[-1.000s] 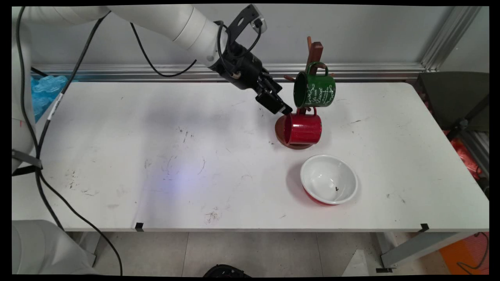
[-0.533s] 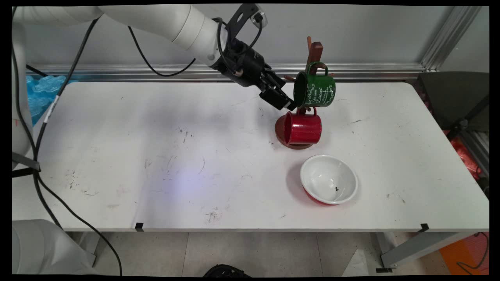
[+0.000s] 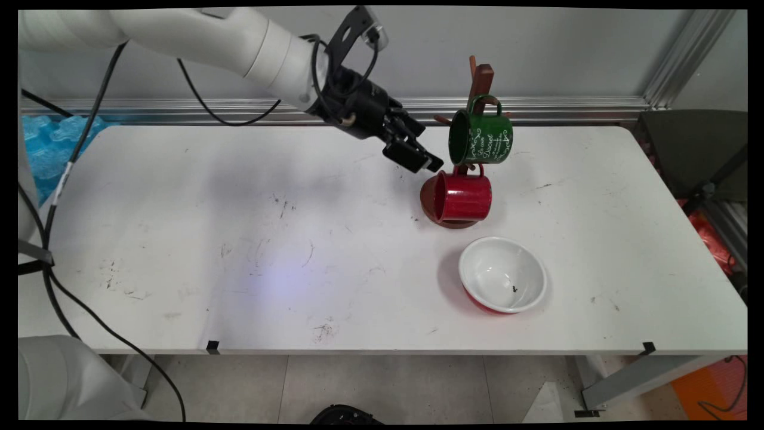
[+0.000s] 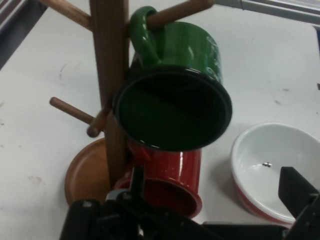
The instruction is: Pick up the green mug from the rack
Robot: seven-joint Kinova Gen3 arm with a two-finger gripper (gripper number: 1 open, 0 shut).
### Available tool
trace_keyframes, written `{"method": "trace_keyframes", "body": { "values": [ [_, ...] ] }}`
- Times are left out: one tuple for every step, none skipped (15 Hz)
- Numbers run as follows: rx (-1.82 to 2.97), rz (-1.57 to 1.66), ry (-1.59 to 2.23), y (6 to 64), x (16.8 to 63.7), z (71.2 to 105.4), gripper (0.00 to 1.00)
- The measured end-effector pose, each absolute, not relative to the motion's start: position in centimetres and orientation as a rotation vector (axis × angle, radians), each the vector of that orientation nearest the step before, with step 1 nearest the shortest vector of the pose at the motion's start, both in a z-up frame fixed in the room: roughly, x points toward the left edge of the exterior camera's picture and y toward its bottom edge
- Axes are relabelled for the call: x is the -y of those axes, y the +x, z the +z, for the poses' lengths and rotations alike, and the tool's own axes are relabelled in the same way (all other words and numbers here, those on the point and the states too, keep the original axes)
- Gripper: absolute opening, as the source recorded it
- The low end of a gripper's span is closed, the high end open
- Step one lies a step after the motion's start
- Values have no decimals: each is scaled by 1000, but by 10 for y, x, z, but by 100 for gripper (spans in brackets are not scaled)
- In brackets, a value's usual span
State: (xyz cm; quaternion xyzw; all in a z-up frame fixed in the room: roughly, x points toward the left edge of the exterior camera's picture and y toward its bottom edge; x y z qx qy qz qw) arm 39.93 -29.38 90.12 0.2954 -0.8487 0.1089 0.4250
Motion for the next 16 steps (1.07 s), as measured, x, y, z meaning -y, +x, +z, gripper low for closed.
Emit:
{"method": "trace_keyframes", "body": {
  "values": [
    [2116,268,741,401,291,898,100],
    [2105,265,743,402,290,895,100],
    [2094,262,747,401,290,892,100],
    [2085,260,751,401,291,890,100],
    [2073,259,755,401,291,888,100],
    [2057,257,762,400,292,885,100],
    [2046,256,766,399,294,884,100],
    [2035,255,769,399,295,882,100],
    [2020,254,774,398,296,880,100],
    [2005,254,780,398,298,878,100],
    [1996,254,782,398,299,876,100],
    [1983,253,785,397,301,874,100],
    [1974,253,787,397,302,873,100],
    [1964,251,788,396,303,871,100],
    [1957,250,789,395,304,870,100],
    [1948,248,789,394,305,868,100]
  ]
}}
